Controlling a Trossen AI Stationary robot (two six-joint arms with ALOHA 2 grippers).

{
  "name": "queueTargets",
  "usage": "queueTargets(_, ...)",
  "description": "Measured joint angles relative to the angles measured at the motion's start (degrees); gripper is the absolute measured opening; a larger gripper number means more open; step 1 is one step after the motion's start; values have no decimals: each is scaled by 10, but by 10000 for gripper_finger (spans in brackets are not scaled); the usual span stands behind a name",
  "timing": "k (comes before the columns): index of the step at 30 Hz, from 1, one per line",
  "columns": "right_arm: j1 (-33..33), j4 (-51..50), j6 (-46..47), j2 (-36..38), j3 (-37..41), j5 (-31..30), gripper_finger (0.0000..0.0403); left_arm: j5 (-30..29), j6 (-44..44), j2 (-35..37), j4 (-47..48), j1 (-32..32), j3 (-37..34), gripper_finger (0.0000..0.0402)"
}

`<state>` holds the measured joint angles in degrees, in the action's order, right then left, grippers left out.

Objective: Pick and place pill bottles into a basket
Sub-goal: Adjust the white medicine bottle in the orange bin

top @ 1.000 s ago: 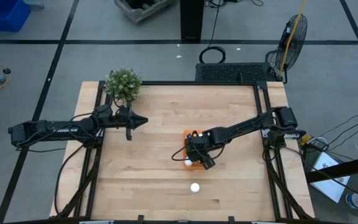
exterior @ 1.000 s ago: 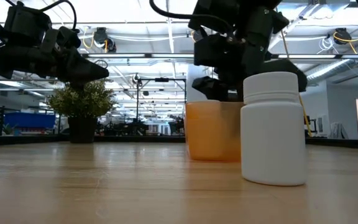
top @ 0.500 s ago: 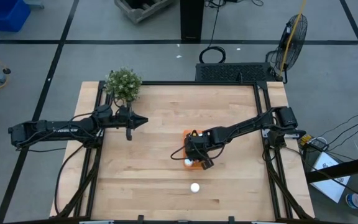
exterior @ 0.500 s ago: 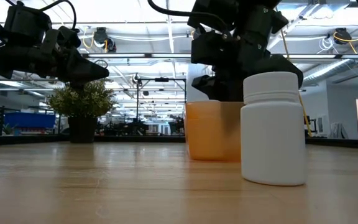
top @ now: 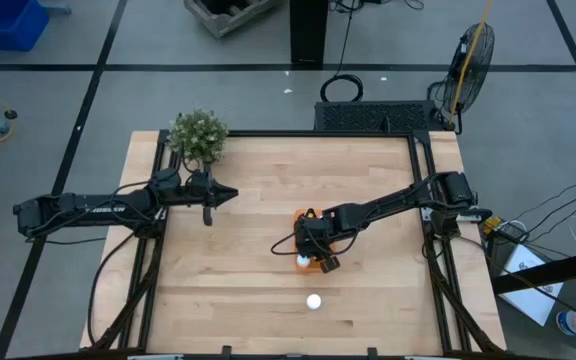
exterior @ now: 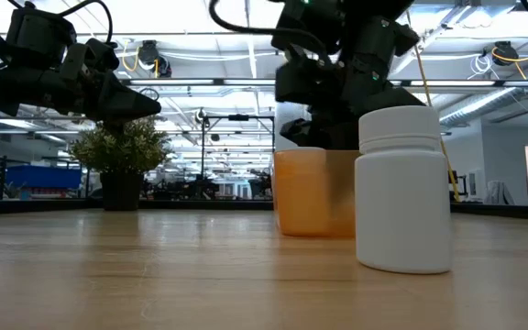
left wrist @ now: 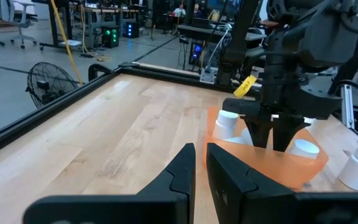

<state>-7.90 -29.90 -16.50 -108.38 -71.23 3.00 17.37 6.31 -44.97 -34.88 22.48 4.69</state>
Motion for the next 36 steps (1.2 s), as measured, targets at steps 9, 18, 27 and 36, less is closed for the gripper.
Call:
queueTargets(9,0,-70,14,0,4,-13,183,-5,-4,0,-1,0,0,44)
queueTargets(18,0,-52,8,1,3,-30,150,-10,-4,0,0,0,0,44)
queueTargets(27,0,-50,24,56,2,-76,154,-10,-4,0,2,0,0,44)
queueTargets(36,-4,10,103,121,19,-72,149,-10,-5,0,3,0,0,44)
